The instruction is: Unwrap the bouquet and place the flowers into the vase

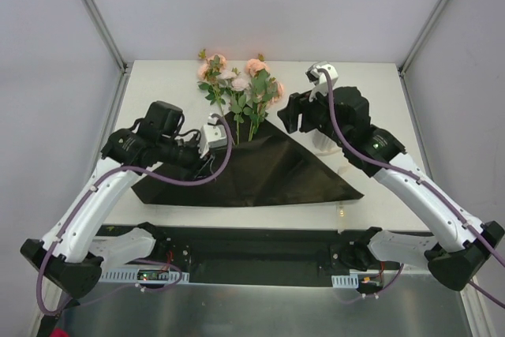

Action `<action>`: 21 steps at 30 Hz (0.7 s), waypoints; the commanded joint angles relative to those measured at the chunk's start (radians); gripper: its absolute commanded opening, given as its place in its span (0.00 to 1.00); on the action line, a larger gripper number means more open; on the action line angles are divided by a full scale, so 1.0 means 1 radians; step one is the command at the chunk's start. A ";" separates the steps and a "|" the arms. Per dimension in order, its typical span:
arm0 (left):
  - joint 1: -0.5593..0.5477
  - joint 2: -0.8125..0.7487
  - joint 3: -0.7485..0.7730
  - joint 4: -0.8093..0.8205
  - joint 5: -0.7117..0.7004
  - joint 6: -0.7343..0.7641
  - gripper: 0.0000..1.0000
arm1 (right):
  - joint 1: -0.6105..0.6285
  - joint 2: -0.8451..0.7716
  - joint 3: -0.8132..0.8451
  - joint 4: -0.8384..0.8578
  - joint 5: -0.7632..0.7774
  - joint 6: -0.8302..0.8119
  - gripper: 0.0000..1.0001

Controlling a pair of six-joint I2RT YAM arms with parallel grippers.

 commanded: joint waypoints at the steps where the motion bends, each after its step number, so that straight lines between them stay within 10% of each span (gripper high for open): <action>1: -0.020 -0.096 0.003 -0.179 0.087 0.122 0.28 | 0.001 0.033 0.014 -0.046 -0.017 0.004 0.67; 3: -0.021 -0.130 0.015 -0.216 0.139 0.162 0.57 | 0.024 0.056 -0.002 -0.049 -0.006 -0.008 0.67; 6: -0.023 -0.202 0.025 -0.257 0.186 0.265 0.73 | 0.093 0.085 -0.020 -0.069 0.036 -0.020 0.67; 21: -0.021 -0.184 0.379 -0.093 0.159 -0.012 0.97 | 0.487 -0.036 -0.227 -0.168 0.124 0.174 0.64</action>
